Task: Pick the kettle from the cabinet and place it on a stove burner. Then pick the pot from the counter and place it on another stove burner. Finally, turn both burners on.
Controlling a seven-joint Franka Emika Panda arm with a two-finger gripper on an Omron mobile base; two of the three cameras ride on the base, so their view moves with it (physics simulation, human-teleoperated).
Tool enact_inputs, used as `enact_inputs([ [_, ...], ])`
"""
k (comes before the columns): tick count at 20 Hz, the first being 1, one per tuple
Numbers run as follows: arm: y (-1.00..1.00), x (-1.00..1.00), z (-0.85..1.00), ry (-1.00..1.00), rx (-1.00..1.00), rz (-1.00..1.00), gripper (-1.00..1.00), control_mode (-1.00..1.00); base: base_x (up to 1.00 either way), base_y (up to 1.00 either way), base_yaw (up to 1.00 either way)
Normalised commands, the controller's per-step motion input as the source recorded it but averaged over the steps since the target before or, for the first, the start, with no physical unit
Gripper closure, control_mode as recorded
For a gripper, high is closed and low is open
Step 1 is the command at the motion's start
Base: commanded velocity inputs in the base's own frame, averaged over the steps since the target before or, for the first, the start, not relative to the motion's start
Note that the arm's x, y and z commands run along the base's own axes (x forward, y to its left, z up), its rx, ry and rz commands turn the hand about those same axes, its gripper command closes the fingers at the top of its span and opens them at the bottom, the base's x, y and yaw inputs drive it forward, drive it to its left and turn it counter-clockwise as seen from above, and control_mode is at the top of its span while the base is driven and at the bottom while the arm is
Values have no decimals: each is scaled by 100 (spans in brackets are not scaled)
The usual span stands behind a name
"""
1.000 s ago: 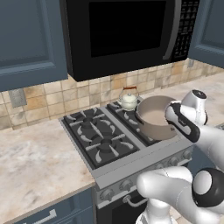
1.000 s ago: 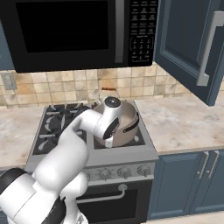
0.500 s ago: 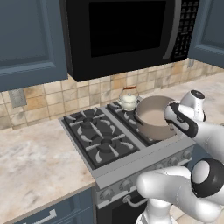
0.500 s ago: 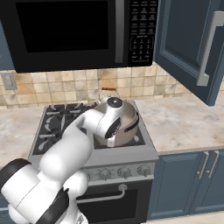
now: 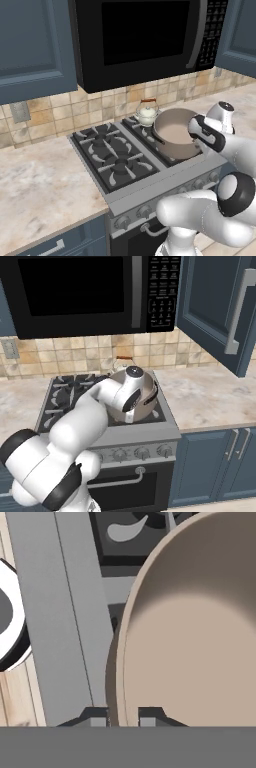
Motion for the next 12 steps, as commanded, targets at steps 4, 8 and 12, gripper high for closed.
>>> enact_inputs([
  [4,0,0,-11,0,0,0,-100,-100,0,0,0],
  [8,0,0,0,-1,0,0,-100,-100,0,0,0],
  [12,0,0,0,-3,0,0,-100,-100,0,0,0],
])
